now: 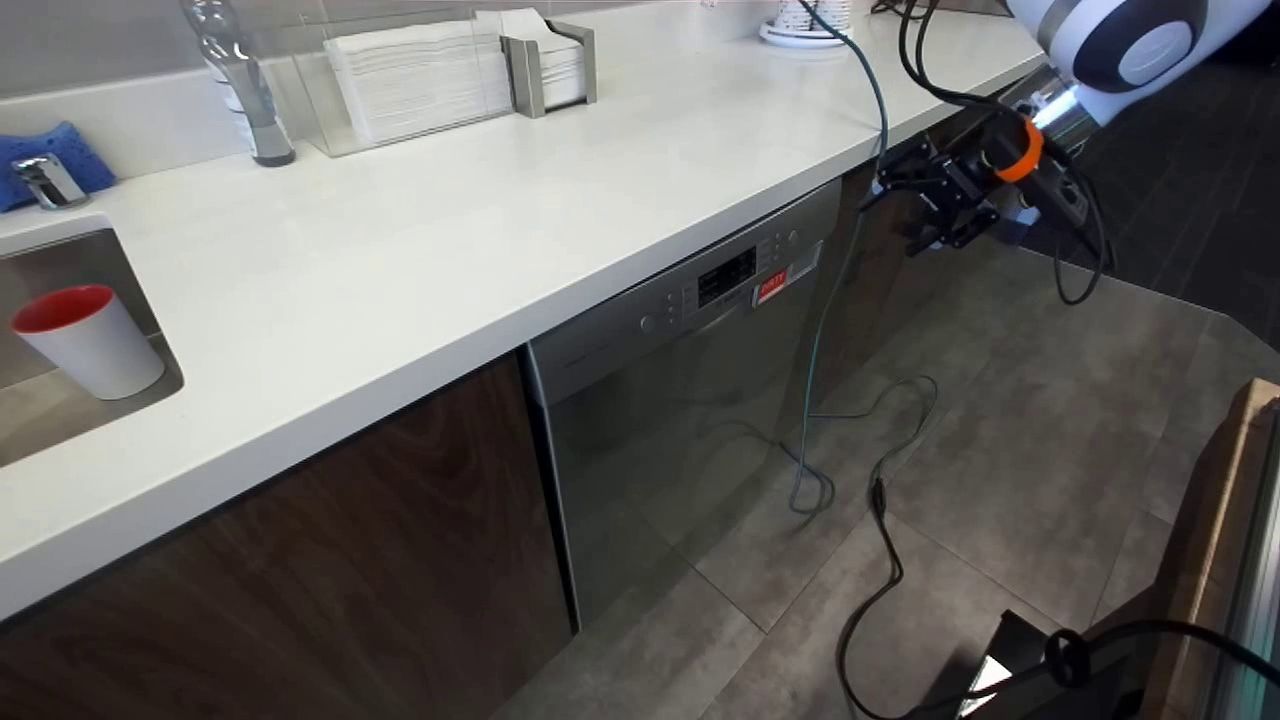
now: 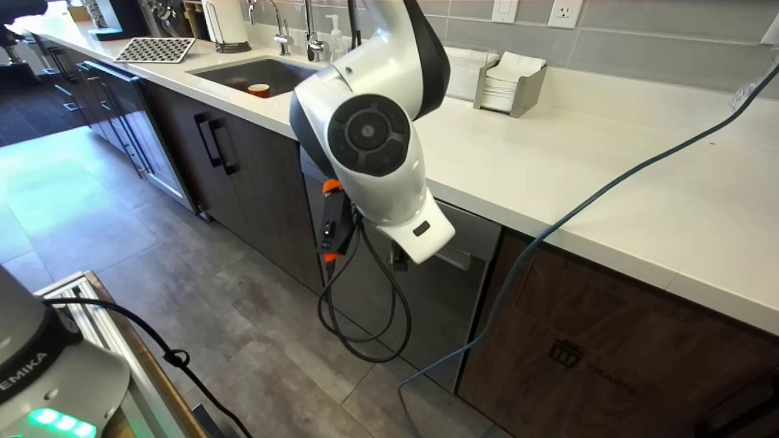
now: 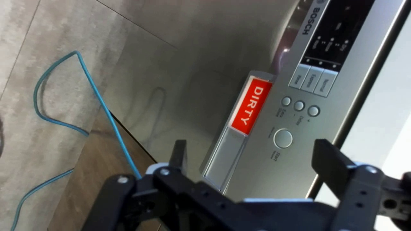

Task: Press the big button on the top right side of the dishwasher

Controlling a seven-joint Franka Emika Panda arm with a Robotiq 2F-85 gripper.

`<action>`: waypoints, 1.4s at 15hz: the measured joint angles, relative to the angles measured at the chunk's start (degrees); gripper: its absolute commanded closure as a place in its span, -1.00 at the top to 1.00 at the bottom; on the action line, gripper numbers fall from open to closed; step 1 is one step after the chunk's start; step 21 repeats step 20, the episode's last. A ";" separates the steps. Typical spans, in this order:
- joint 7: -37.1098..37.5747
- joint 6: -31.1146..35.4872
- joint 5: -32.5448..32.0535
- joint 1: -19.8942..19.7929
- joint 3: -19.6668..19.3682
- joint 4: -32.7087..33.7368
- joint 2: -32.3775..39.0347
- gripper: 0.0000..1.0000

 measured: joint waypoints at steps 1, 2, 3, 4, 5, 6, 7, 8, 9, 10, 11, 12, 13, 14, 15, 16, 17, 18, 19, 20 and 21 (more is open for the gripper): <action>0.49 0.56 -2.04 0.02 0.43 -0.99 -1.13 1.00; 1.11 1.03 -3.96 0.03 0.88 -1.89 -2.22 1.00; 1.82 1.70 -5.91 0.05 1.42 -2.82 -3.33 1.00; 2.60 2.48 -7.73 0.09 2.00 -3.72 -4.41 1.00; 3.54 3.38 -9.51 0.15 2.66 -4.63 -5.50 1.00; 4.45 4.26 -11.16 0.54 3.01 -5.56 -6.62 1.00; 5.20 5.20 -12.61 1.22 3.16 -6.43 -7.70 1.00; 6.08 6.33 -14.00 1.93 3.37 -7.30 -8.73 1.00; 6.95 7.56 -15.35 2.67 3.67 -8.14 -9.77 1.00; 7.67 8.87 -16.50 3.45 3.96 -8.90 -10.77 1.00; 8.70 10.29 -17.98 4.23 4.34 -9.69 -11.76 1.00; 9.78 11.93 -19.46 4.99 4.70 -10.46 -12.69 1.00; 10.28 12.31 -19.66 5.42 4.91 -10.78 -13.13 1.00; 10.27 12.30 -19.64 5.45 4.93 -10.79 -13.11 1.00; 10.25 12.30 -19.64 5.35 4.85 -10.78 -13.00 1.00; 10.22 12.29 -19.64 5.25 4.77 -10.77 -12.85 1.00; 10.22 12.29 -19.64 5.24 4.74 -10.77 -12.79 1.00; 10.22 12.29 -19.64 5.24 4.74 -10.76 -12.78 1.00; 10.22 12.29 -19.64 5.24 4.74 -10.76 -12.77 1.00; 10.22 12.29 -19.64 5.24 4.74 -10.77 -12.77 1.00; 10.22 12.29 -19.64 5.24 4.74 -10.77 -12.77 1.00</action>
